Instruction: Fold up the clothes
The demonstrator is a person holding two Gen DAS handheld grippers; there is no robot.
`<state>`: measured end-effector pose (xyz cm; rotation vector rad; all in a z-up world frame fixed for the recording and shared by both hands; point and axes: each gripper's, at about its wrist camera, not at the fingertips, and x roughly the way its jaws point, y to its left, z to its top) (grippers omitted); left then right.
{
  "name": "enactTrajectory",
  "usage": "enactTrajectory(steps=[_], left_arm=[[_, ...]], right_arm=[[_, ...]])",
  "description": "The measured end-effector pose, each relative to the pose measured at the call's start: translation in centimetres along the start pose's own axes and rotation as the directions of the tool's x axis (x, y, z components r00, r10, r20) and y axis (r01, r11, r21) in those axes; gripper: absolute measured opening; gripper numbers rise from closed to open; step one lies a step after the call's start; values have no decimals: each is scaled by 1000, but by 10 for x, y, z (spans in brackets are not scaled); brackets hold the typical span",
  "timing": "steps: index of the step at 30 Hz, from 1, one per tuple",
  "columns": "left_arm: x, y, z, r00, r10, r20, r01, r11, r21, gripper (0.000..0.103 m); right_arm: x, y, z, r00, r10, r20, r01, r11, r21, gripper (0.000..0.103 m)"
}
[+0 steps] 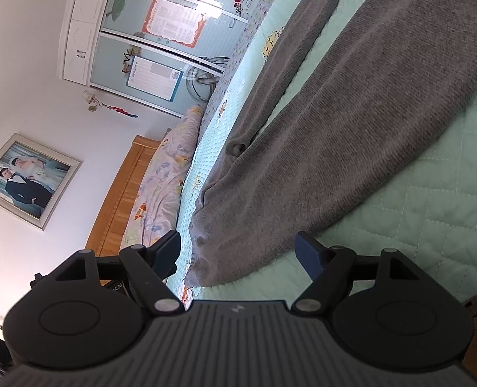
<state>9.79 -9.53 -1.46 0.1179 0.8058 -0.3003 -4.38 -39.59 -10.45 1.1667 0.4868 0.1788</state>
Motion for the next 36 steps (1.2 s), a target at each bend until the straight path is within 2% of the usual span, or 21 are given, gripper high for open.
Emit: enactTrajectory(steps=[5, 9, 12, 14, 16, 18, 21, 27, 28, 30, 32, 36], left_arm=[[4, 3, -2, 1000, 2, -10, -2, 1000, -5, 102], [13, 16, -10, 999, -15, -29, 14, 999, -45, 102], [23, 38, -24, 998, -43, -53, 37, 992, -119, 102], [31, 60, -36, 993, -102, -59, 87, 971, -221, 102], [39, 87, -48, 983, -177, -41, 152, 927, -344, 102], [43, 113, -57, 965, -259, 30, 244, 858, -453, 102], [46, 140, -61, 938, -330, 109, 334, 769, -545, 102], [73, 170, -59, 879, -437, 192, 435, 567, -699, 102], [78, 173, -57, 874, -442, 200, 439, 543, -716, 102], [86, 178, -54, 870, -444, 213, 439, 504, -744, 102], [94, 181, -50, 871, -439, 223, 436, 479, -762, 102], [109, 181, -38, 874, -429, 229, 430, 462, -776, 102]], right_arm=[[-2, -4, -1, 1000, -3, -6, 3, 1000, 16, 79], [-5, -5, -2, 1000, -5, -7, 5, 1000, 24, 79], [-8, -7, -1, 1000, -5, -4, 5, 1000, 31, 79], [-9, -9, -1, 1000, -6, 0, 6, 999, 37, 79], [-10, -11, -1, 1000, -5, 3, 5, 999, 45, 79], [-9, -14, -1, 1000, -7, -1, 7, 999, 50, 79], [-7, -15, -2, 1000, -7, -11, 8, 999, 50, 79], [-7, -16, -2, 1000, -3, -12, 4, 999, 53, 79], [-7, -17, -2, 1000, -3, -12, 4, 999, 54, 79], [-7, -17, -2, 1000, -3, -12, 4, 999, 53, 79], [-7, -17, -2, 1000, -3, -13, 4, 999, 53, 79], [-8, -17, 0, 1000, -5, -11, 6, 998, 55, 79]])
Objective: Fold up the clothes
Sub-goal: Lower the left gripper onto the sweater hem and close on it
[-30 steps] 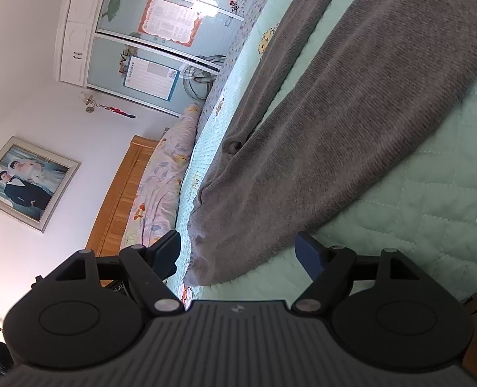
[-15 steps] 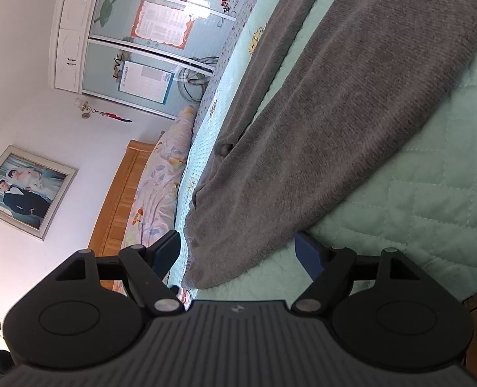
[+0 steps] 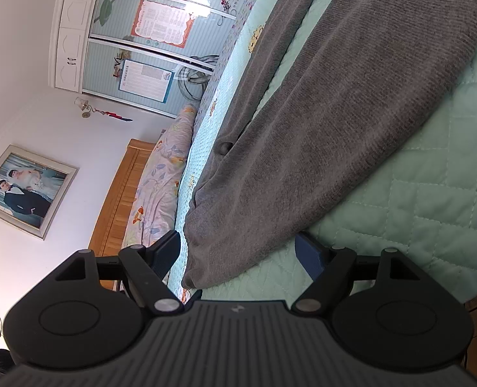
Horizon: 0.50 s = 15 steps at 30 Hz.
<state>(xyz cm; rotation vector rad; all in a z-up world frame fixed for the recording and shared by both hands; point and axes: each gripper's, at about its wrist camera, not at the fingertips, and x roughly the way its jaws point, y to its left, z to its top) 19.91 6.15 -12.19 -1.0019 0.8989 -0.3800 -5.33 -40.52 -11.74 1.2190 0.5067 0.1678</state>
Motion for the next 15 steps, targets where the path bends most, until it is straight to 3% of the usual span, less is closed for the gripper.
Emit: enactTrajectory(steps=[6, 9, 12, 15], left_arm=[[14, -1, 10, 1000, 5, 28, -5, 1000, -5, 100], [7, 1, 5, 999, 26, 42, -26, 1000, -6, 85], [-5, 17, -2, 999, -23, 45, 26, 997, -77, 79], [-3, 24, 8, 999, -30, 12, 32, 985, -172, 79]], right_arm=[[-19, -3, 10, 998, -22, 66, 22, 1000, 7, 79], [-40, -12, 17, 990, -41, 132, 37, 999, 28, 79], [-60, -25, 19, 981, -60, 184, 49, 997, 65, 79], [-65, -36, 18, 977, -55, 205, 36, 995, 94, 79]])
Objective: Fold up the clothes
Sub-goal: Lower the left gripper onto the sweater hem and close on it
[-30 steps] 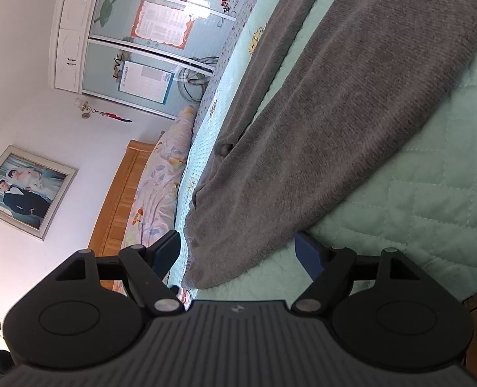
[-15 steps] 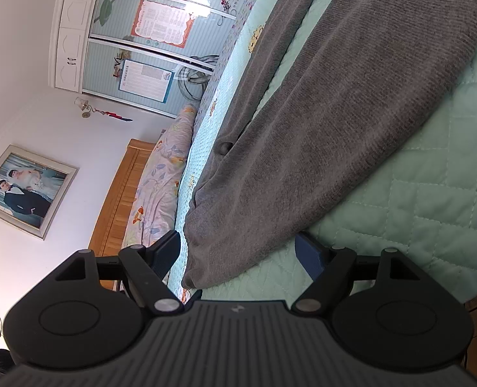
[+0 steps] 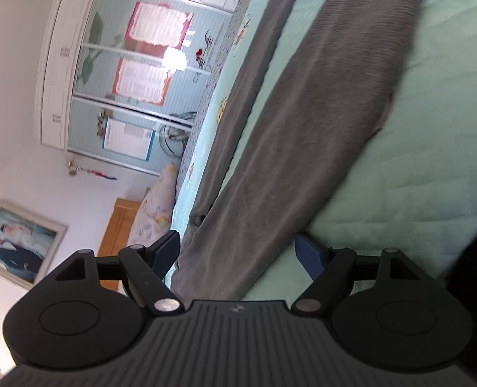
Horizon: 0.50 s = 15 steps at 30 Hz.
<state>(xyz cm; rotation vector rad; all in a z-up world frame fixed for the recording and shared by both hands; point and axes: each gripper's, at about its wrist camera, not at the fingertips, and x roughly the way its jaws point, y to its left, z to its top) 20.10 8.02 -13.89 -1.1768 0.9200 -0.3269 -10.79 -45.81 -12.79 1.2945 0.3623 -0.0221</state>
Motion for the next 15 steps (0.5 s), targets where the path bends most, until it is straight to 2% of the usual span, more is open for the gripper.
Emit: enactTrajectory(steps=[2, 5, 10, 11, 13, 14, 15], left_arm=[[7, -4, 8, 999, 43, -22, -44, 998, -49, 83], [12, -9, 6, 1000, 26, -6, -26, 998, -48, 103], [20, -18, 2, 1000, -9, 23, 10, 999, -41, 101], [22, -19, 1, 999, -16, 29, 18, 999, -39, 98], [25, -23, -1, 999, -31, 40, 32, 999, -35, 71], [25, -17, -1, 999, -31, 38, 32, 999, -31, 65], [25, -11, -2, 999, -30, 35, 31, 999, -25, 44]], right_arm=[[4, 2, -2, 1000, -4, -2, 4, 1000, -9, 80], [10, 3, -5, 1000, 8, -15, -8, 1000, -14, 80], [10, 1, -6, 1000, 22, -18, -22, 1000, 1, 80], [9, 0, -5, 1000, 24, -14, -23, 1000, 6, 80], [4, -3, 0, 1000, 21, 2, -21, 1000, 8, 80], [1, -5, 3, 1000, 20, 10, -20, 1000, 10, 80], [-1, -6, 5, 1000, 19, 18, -20, 1000, 11, 80]])
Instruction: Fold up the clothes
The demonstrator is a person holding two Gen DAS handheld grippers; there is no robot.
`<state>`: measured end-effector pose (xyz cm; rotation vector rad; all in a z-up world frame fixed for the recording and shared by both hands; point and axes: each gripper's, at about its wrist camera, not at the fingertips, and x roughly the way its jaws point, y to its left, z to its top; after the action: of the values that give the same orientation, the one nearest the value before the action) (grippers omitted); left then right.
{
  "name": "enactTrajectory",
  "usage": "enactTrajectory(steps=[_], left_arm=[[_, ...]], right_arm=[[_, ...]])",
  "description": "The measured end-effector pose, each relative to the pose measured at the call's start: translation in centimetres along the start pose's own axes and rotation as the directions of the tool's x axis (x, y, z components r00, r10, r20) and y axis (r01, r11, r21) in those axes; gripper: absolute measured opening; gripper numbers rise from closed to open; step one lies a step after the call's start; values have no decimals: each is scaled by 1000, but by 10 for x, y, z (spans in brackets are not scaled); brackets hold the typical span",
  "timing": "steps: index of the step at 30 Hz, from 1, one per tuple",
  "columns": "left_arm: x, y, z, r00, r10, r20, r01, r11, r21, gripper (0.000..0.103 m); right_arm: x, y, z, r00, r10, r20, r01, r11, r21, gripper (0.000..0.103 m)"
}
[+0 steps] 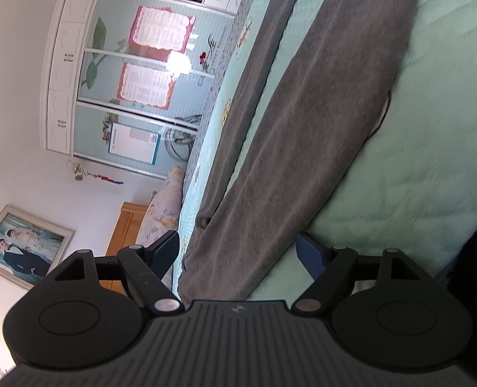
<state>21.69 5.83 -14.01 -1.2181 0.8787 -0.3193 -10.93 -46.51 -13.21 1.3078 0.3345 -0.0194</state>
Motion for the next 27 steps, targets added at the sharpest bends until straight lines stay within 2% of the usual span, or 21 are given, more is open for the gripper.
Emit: enactTrajectory(steps=[1, 2, 4, 6, 14, 15, 20, 27], left_arm=[[-1, 6, -1, 1000, 1, -3, -1, 1000, 5, 23], [-1, 13, -1, 1000, 1, -6, -1, 1000, 10, 16], [-1, 22, -1, 1000, -9, -5, 9, 1000, 20, 9], [-1, 25, -1, 999, -33, 5, 33, 999, 28, 9], [-7, -3, -11, 995, -9, 99, -10, 981, 193, 7], [-10, -2, -12, 995, -6, 104, -14, 982, 188, 7], [-32, 8, -16, 995, 3, 103, -18, 989, 147, 7], [-42, 12, -18, 995, 5, 105, -20, 990, 139, 7]], right_arm=[[-2, -2, 3, 1000, -2, 8, 2, 1000, 2, 80], [-4, -3, 5, 1000, -5, 13, 5, 1000, 5, 80], [-6, -3, 7, 1000, -11, 24, 11, 1000, 4, 80], [-8, -4, 10, 999, -16, 34, 16, 1000, 4, 80], [-29, -9, 21, 992, -58, 109, 58, 998, 9, 80], [-35, -11, 23, 990, -69, 126, 68, 998, 14, 80], [-66, -28, 34, 966, -122, 228, 110, 992, 65, 80], [-88, -46, 62, 914, -180, 364, 157, 983, 92, 85]])
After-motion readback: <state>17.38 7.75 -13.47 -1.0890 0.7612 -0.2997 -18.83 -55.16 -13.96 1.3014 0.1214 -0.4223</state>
